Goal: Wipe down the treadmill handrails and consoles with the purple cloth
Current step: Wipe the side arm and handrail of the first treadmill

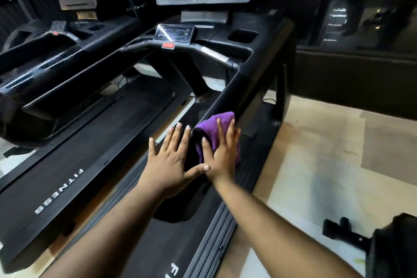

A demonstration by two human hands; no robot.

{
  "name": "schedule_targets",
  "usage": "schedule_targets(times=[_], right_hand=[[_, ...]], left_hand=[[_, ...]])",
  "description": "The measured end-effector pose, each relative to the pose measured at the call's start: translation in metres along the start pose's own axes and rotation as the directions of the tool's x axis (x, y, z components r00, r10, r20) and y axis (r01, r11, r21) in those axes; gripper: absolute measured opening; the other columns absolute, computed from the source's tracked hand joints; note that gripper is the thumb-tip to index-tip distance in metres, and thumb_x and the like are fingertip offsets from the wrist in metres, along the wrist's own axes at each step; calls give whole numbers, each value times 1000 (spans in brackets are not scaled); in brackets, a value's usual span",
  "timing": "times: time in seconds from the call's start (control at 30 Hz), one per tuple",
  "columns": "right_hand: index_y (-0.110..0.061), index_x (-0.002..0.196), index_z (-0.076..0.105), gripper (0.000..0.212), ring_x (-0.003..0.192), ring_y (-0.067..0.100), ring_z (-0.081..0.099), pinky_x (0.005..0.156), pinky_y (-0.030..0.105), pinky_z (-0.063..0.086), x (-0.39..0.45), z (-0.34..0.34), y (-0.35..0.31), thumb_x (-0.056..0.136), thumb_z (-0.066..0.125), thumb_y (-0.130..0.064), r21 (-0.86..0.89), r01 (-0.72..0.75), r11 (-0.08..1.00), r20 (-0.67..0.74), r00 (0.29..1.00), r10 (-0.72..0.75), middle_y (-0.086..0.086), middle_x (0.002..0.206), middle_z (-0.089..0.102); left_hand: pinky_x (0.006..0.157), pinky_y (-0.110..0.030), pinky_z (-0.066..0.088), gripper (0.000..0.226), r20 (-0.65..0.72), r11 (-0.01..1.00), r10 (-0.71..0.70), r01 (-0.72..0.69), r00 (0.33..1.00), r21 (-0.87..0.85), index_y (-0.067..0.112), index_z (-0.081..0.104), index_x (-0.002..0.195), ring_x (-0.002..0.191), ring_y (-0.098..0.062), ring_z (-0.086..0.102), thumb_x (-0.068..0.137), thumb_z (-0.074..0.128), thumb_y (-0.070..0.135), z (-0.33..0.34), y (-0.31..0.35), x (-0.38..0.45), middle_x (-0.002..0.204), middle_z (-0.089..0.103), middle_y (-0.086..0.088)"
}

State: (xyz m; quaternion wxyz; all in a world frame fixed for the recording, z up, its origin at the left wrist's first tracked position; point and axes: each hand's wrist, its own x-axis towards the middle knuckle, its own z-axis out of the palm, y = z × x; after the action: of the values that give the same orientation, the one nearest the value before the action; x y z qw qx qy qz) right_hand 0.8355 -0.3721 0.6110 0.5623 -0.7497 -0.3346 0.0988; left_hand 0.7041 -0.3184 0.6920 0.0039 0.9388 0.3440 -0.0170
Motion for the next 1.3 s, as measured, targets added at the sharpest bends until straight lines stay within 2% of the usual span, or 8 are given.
schedule_targets(times=[0.1, 0.2, 0.43, 0.6, 0.87, 0.93, 1.07, 1.3], right_hand=[[-38, 158, 34, 63, 158, 24, -6, 114, 75, 20, 80, -18, 1, 98, 55, -44, -220, 39, 975, 45, 999, -30, -8, 172, 1], [-39, 157, 33, 61, 158, 22, -8, 109, 82, 19, 123, -26, -5, 100, 53, -48, -350, 40, 936, 72, 997, -16, -11, 172, 2], [-38, 158, 32, 76, 158, 17, -9, 112, 78, 7, 105, -36, 31, 90, 40, -72, -253, 358, 899, 246, 922, -298, -12, 172, 6], [-36, 156, 36, 68, 158, 22, -3, 113, 78, 14, 247, -61, 40, 96, 44, -67, -390, 130, 912, 129, 988, -86, -8, 172, 10], [-33, 158, 35, 70, 159, 23, 1, 113, 80, 8, 176, -50, 67, 96, 40, -65, -208, 456, 865, 207, 885, -417, -7, 171, 15], [-33, 155, 41, 68, 158, 26, 8, 111, 81, 12, 230, -58, 76, 94, 43, -64, -242, 424, 872, 132, 905, -404, -4, 169, 22], [-30, 157, 38, 72, 158, 29, 7, 113, 73, 24, 258, -60, 79, 92, 47, -60, -62, 58, 996, -85, 994, -63, 0, 171, 14], [-25, 160, 31, 73, 159, 24, 0, 126, 47, 10, 125, -27, 80, 98, 46, -61, 137, 232, 963, -80, 972, -223, -5, 172, 1]], left_hand=[[124, -62, -7, 115, 7, 1000, -8, 8, 1000, 17, 31, -29, 154, 153, -12, -28, 67, -5, 101, -2, 5, 12, 167, -28, 5], [124, -63, -8, 117, 19, 1000, 1, -2, 1000, 22, 29, -28, 156, 153, -10, -28, 68, -4, 101, -3, 11, 31, 168, -27, 5], [125, -61, -9, 123, 28, 998, 48, -47, 998, -31, 25, -31, 152, 151, -8, -30, 59, -12, 104, -10, 25, 73, 164, -29, 6], [125, -60, -7, 116, -4, 998, 28, -28, 1000, -63, 33, -32, 153, 152, -6, -27, 65, -4, 103, -17, 42, 113, 166, -27, 11], [127, -56, -6, 128, -6, 999, -6, 6, 1000, -43, 25, -24, 159, 152, -6, -26, 67, 11, 106, -2, 45, 128, 163, -30, 11], [127, -56, -5, 125, -11, 999, -12, 11, 1000, -30, 28, -26, 158, 153, -7, -25, 68, 13, 106, -5, 48, 130, 164, -29, 10], [127, -58, -3, 120, 18, 1000, -4, 4, 1000, 6, 34, -30, 156, 154, -11, -25, 69, 13, 106, -6, 49, 129, 167, -29, 6], [127, -59, 3, 122, -3, 999, 29, -29, 1000, -42, 32, -23, 158, 157, -13, -17, 68, 10, 106, -3, 44, 132, 168, -23, 8]])
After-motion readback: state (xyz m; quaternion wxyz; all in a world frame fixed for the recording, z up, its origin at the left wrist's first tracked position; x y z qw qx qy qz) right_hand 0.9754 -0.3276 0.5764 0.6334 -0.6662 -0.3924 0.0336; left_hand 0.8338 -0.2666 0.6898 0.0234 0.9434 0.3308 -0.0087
